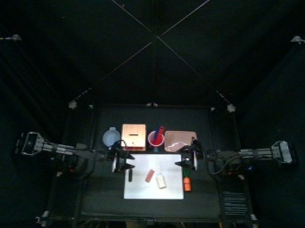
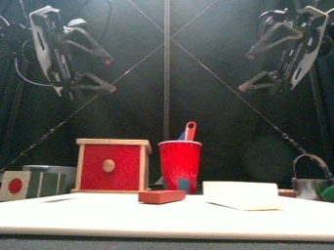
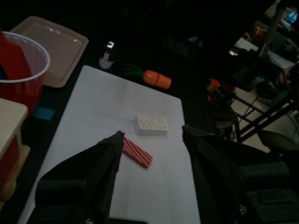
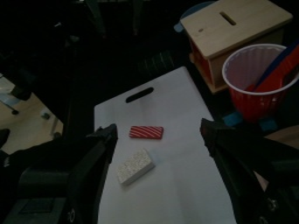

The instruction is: Put rice onto plate

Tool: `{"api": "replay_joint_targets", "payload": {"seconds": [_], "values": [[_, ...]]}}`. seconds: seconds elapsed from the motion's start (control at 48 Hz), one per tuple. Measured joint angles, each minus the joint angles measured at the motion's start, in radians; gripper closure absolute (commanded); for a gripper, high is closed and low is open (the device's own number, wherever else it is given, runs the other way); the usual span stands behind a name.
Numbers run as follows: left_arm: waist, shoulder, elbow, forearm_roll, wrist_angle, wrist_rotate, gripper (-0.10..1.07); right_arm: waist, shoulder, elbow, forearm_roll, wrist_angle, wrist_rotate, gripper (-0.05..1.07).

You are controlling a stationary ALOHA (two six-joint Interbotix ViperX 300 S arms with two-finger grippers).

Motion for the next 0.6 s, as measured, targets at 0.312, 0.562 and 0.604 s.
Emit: {"api": "replay_joint_targets", "payload": {"seconds": [0.312, 0.562, 0.604], "values": [[0.006, 0.0, 0.002, 0.005, -0.002, -0.002, 0.07, 0.005, 0.032, -0.018, 0.092, 0.029, 0.009, -0.01], [0.009, 0.0, 0.0, 0.005, 0.0, -0.002, 0.07, 0.037, 0.132, -0.132, 0.385, 0.304, 0.011, -0.01], [0.011, 0.0, 0.0, 0.005, 0.002, -0.002, 0.07, 0.044, 0.155, -0.155, 0.437, 0.353, 0.012, -0.01]]}}
